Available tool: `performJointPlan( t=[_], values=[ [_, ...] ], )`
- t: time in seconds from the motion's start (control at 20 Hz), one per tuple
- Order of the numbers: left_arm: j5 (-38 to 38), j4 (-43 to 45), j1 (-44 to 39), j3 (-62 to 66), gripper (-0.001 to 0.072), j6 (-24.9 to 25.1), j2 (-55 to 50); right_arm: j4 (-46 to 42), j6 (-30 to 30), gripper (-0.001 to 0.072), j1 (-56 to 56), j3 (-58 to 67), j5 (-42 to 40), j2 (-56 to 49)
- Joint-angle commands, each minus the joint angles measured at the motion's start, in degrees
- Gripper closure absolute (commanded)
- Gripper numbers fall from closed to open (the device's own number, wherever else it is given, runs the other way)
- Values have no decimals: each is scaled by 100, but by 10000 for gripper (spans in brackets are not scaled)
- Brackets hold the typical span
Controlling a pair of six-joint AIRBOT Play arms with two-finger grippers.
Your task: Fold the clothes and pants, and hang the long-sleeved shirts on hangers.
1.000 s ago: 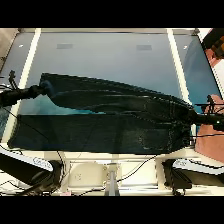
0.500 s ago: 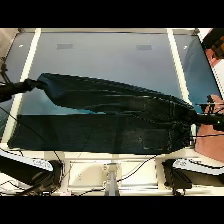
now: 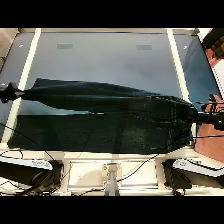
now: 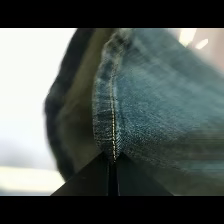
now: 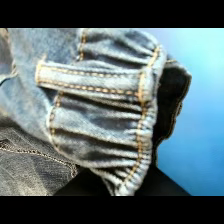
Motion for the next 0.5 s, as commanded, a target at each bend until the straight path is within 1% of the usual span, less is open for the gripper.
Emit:
performJointPlan(
  t=[0.0, 0.25, 0.3, 0.35, 0.4, 0.45],
  values=[
    [103, 831, 52, 31, 672, -227, 20, 20, -2, 659, -2, 4, -42, 9],
    [1749, 175, -122, 28, 671, -197, 15, 20, 0, 659, -2, 4, -376, 7],
    [1961, 151, -199, 28, 667, -195, 9, 24, 0, 658, -2, 4, -435, 7],
    [2052, 151, -278, 26, 639, -186, -15, 22, 0, 659, -2, 4, -476, 7],
    [2046, 149, -345, 26, 375, -20, -66, 24, 0, 659, -2, 4, -501, 7],
    [2037, 166, -404, 26, 71, 22, -127, 24, 0, 658, -2, 4, -503, 7]
  ],
)
